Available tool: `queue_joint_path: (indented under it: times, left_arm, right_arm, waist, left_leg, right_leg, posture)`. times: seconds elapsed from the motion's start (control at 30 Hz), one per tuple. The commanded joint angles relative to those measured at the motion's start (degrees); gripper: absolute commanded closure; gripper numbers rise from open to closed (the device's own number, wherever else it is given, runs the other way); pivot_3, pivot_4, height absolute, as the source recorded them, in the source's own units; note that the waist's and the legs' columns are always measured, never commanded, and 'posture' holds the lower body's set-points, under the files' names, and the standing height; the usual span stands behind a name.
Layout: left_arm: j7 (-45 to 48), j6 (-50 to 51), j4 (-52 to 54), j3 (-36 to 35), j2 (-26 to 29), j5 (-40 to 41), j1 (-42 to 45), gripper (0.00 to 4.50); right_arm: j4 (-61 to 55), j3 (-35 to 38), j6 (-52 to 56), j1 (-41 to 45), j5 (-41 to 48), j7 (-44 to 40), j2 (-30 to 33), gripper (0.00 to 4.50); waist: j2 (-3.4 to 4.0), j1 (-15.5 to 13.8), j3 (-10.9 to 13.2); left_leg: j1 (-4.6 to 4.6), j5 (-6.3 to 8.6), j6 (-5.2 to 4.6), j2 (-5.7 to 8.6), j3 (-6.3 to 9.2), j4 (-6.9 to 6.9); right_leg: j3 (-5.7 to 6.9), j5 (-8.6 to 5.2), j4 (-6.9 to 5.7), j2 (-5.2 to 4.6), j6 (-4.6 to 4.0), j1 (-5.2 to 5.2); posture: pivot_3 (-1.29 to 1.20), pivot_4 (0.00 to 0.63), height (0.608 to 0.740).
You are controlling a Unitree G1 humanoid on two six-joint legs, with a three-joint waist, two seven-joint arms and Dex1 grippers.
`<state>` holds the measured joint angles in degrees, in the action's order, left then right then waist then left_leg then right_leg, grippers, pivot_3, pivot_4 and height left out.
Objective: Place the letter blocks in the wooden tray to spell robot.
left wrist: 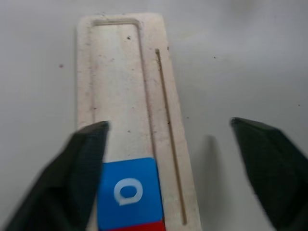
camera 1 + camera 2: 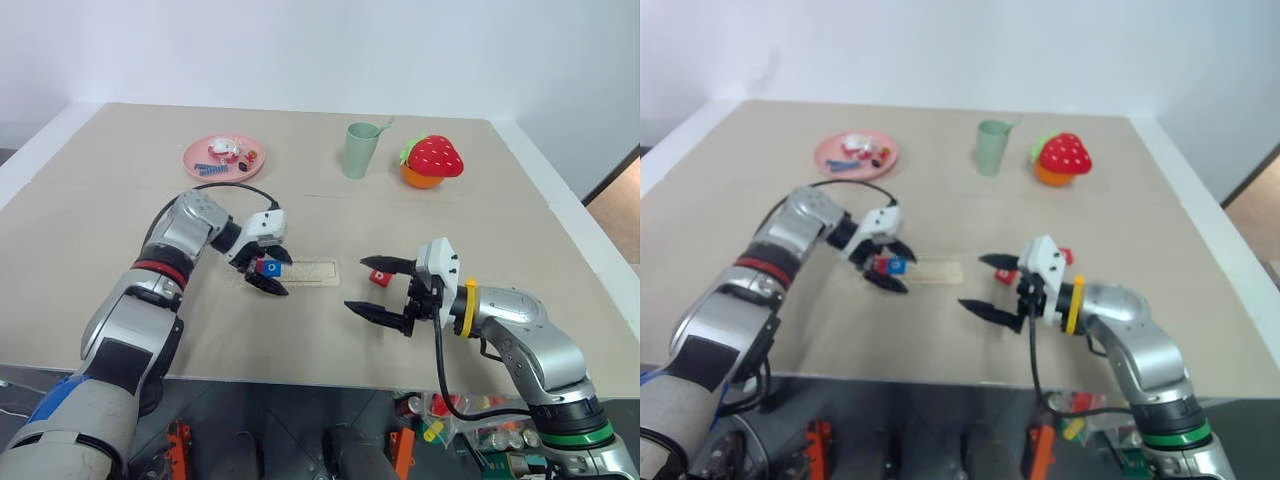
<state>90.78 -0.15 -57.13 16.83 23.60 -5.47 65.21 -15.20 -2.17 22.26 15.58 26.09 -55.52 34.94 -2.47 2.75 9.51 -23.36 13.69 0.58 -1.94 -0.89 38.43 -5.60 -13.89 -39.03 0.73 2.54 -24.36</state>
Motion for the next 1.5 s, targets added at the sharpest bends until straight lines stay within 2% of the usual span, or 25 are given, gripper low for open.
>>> queue_joint_path:
  times: [0.03, 0.33, 0.9, 1.5]
  left_arm:
    - [-1.17, 2.79, 2.35, -2.69, 0.80, 1.99, 2.10, 0.06]
    - [-7.22, 1.66, -1.38, -2.58, 0.44, 0.48, -0.08, 0.06]
    - [-6.73, 0.85, -3.37, -1.65, -0.15, -0.61, -1.06, 0.06]
    - [-12.25, -4.33, -6.58, -0.84, -0.36, -3.47, -3.14, 0.06]
  right_arm:
    - [-0.25, 1.15, -1.28, 0.08, 0.13, -0.52, 0.59, 0.00]
    - [0.17, 0.82, -1.71, -0.04, -0.34, -0.95, 0.43, 0.00]
    - [-1.20, 1.11, -2.09, -2.05, -0.38, -0.73, 1.58, 0.00]
    - [-1.48, 1.05, -2.08, -2.42, -0.43, -0.85, 1.94, 0.00]
  waist:
    - [0.00, 0.00, 0.00]
    - [0.00, 0.00, 0.01]
    - [-0.01, -0.02, 0.01]
    - [0.00, -0.03, 0.01]
  left_leg:
    - [0.00, 0.00, 0.00, 0.01, 0.00, 0.00]
    - [0.00, 0.00, 0.00, 0.02, 0.03, 0.00]
    - [-0.01, 0.00, 0.00, 0.06, 0.04, 0.00]
    - [0.06, -0.07, -0.03, 0.11, 0.07, 0.02]
  right_leg:
    - [0.00, 0.00, 0.00, 0.00, 0.00, 0.00]
    - [0.01, 0.00, 0.00, -0.01, 0.00, 0.00]
    - [0.01, 0.00, 0.00, -0.04, 0.01, 0.00]
    - [-0.06, 0.07, -0.01, -0.03, 0.04, 0.10]
  posture:
    - [0.00, 0.150, 0.740]
    - [0.00, 0.150, 0.740]
    - [0.00, 0.150, 0.740]
    - [0.00, 0.150, 0.740]
